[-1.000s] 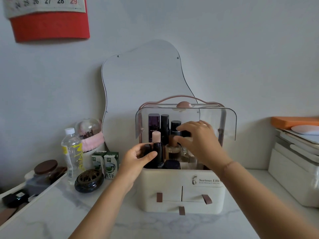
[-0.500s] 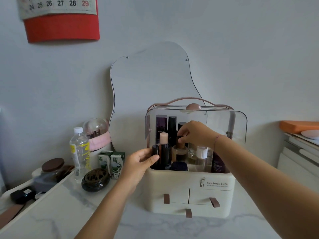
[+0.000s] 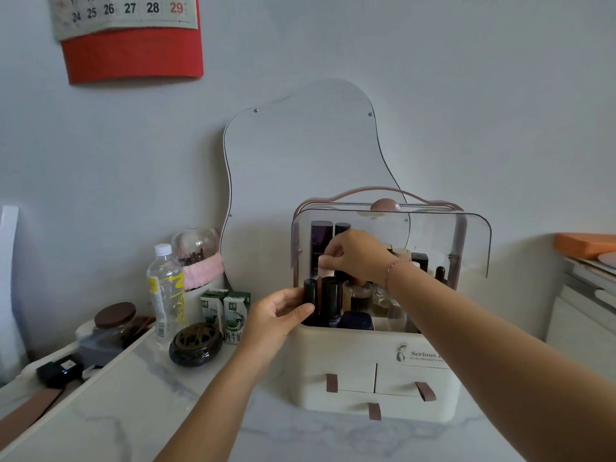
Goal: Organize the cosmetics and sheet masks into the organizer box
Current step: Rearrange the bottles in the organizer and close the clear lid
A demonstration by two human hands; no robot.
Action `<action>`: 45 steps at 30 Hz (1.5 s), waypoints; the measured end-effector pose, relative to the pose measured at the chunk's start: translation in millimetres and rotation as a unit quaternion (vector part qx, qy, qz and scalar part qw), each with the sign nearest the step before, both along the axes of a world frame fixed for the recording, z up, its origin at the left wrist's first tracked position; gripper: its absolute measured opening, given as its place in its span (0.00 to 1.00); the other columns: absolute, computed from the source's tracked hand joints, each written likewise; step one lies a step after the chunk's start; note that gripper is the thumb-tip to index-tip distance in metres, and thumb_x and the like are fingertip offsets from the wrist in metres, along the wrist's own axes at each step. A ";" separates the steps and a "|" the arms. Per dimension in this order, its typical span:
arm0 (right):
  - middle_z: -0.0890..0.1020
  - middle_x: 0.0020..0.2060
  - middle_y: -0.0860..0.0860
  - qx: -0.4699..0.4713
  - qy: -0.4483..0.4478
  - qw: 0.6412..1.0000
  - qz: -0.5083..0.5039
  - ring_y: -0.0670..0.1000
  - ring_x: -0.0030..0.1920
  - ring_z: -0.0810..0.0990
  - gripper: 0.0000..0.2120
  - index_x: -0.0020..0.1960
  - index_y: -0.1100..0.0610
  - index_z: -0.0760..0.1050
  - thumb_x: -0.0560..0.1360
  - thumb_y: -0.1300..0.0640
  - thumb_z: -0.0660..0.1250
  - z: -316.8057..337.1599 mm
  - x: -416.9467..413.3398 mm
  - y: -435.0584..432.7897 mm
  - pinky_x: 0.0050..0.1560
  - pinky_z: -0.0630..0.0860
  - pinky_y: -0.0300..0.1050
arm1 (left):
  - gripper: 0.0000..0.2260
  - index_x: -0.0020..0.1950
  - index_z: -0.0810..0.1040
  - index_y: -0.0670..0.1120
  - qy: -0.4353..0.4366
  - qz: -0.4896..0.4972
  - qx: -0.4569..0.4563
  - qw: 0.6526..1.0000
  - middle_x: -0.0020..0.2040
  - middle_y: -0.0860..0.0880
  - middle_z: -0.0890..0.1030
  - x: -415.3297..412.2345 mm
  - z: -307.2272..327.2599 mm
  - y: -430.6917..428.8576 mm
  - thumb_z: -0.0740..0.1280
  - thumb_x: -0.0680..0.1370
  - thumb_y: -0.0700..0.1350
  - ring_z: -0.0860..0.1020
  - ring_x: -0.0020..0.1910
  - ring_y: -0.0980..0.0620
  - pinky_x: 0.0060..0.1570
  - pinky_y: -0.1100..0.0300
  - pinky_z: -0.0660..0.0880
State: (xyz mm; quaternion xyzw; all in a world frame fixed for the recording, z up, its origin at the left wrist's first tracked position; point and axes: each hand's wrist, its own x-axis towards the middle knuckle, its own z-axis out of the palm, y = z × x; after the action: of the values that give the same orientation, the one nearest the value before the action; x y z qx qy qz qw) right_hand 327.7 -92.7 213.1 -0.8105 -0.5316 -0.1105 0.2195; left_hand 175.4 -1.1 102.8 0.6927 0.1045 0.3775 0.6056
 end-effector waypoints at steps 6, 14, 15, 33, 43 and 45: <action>0.83 0.43 0.49 -0.016 -0.003 1.000 -0.007 0.50 0.45 0.79 0.13 0.45 0.54 0.82 0.75 0.46 0.65 0.9 -3.5 -2.8 0.52 0.73 0.49 | 0.11 0.54 0.81 0.47 -0.005 0.005 0.007 1.000 0.48 0.53 0.85 -0.3 -0.5 -1.7 0.71 0.72 0.37 0.82 0.50 0.58 0.46 0.71 0.74; 0.79 0.52 0.44 0.224 -0.013 0.974 0.001 0.43 0.50 0.78 0.15 0.59 0.51 0.77 0.75 0.46 0.64 -15.4 -47.8 -75.6 0.50 0.74 0.34 | 0.19 0.57 0.78 0.53 -0.113 0.092 -0.012 0.989 0.54 0.60 0.81 -8.7 18.2 -6.8 0.67 0.70 0.60 0.77 0.56 0.66 0.51 0.73 0.71; 0.79 0.49 0.42 0.298 -0.008 0.955 -0.002 0.40 0.47 0.77 0.14 0.56 0.49 0.78 0.74 0.46 0.64 -19.0 -52.3 -93.8 0.47 0.73 0.30 | 0.22 0.60 0.77 0.53 -0.125 0.095 -0.005 0.988 0.58 0.60 0.80 -10.3 23.2 -6.7 0.64 0.71 0.64 0.75 0.60 0.64 0.57 0.70 0.69; 0.74 0.49 0.20 0.407 0.250 0.879 0.013 0.22 0.52 0.71 0.12 0.56 0.31 0.69 0.78 0.48 0.56 -83.1 -25.3 -175.7 0.43 0.69 0.19 | 0.35 0.70 0.68 0.56 -0.085 0.062 0.069 0.992 0.68 0.60 0.73 -23.7 12.1 -40.0 0.56 0.70 0.73 0.69 0.67 0.64 0.66 0.67 0.63; 0.68 0.70 0.41 0.352 0.361 0.863 -0.025 0.42 0.69 0.66 0.31 0.73 0.40 0.58 0.70 0.38 0.59 -137.5 -15.6 -163.1 0.70 0.63 0.48 | 0.29 0.72 0.63 0.59 -0.002 0.104 0.069 0.992 0.66 0.71 0.66 -4.8 -37.7 -42.9 0.56 0.73 0.68 0.62 0.60 0.82 0.53 0.85 0.58; 0.69 0.68 0.38 0.345 0.368 0.863 -0.016 0.36 0.65 0.68 0.31 0.71 0.35 0.57 0.70 0.37 0.60 -141.8 -11.8 -161.4 0.64 0.67 0.41 | 0.35 0.72 0.62 0.61 -0.008 0.101 0.050 0.994 0.65 0.75 0.64 -1.3 -42.4 -39.5 0.59 0.68 0.73 0.62 0.61 0.81 0.55 0.81 0.59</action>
State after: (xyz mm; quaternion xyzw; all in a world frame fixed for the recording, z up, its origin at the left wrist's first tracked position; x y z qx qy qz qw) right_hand 315.9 -254.1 71.3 -0.6727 -0.3271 0.0162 0.6635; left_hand 174.1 -40.6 60.3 0.7051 0.1500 0.4465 0.5301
